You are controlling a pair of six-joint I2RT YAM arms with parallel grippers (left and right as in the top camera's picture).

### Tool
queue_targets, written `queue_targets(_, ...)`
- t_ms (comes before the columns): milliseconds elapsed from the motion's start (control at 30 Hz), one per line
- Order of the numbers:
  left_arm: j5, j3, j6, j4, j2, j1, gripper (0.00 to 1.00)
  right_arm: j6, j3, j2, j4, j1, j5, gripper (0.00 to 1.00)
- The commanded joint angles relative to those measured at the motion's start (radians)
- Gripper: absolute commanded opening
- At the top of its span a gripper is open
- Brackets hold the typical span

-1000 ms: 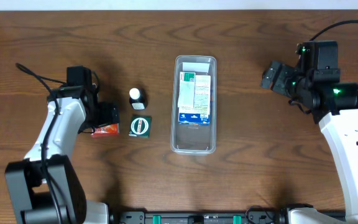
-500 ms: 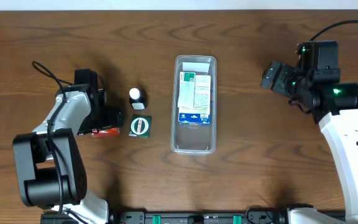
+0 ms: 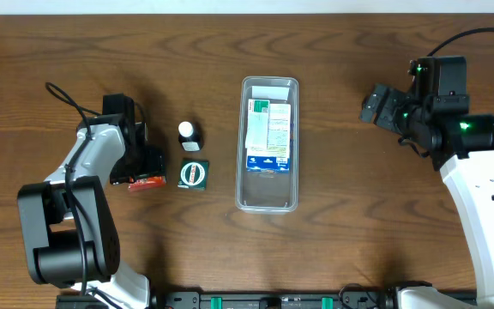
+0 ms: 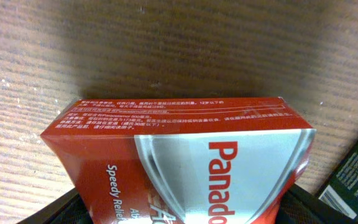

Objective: Pack container
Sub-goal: 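Reach the left gripper to the red Panadol box and grasp it, then carry the red box over the container and lower it in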

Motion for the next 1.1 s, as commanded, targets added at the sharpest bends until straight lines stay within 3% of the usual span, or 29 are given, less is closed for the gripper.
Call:
queue_targets(0,0.001,0.005,-0.002,-0.036,-0.001,0.003,0.74,-0.01,0.006,0.0,-0.002,-0.005,0.006,0.99)
queue_targets(333,-0.001,0.18,-0.024,-0.269,-0.199,-0.014,0.73,-0.011,0.006,0.0,-0.002,-0.005,0.006,0.99)
queue_targets(500,0.041,0.233,-0.036,-0.338,-0.35,-0.097,0.72,-0.01,0.006,0.0,-0.002,-0.005,0.006,0.99)
queue_targets(767,0.079,0.233,-0.178,-0.273,-0.498,-0.383,0.72,-0.011,0.006,0.0,-0.002,-0.005,0.006,0.99)
queue_targets(1067,0.039,0.233,-0.266,-0.028,-0.45,-0.732,0.71,-0.011,0.006,0.0,-0.002,-0.005,0.006,0.99)
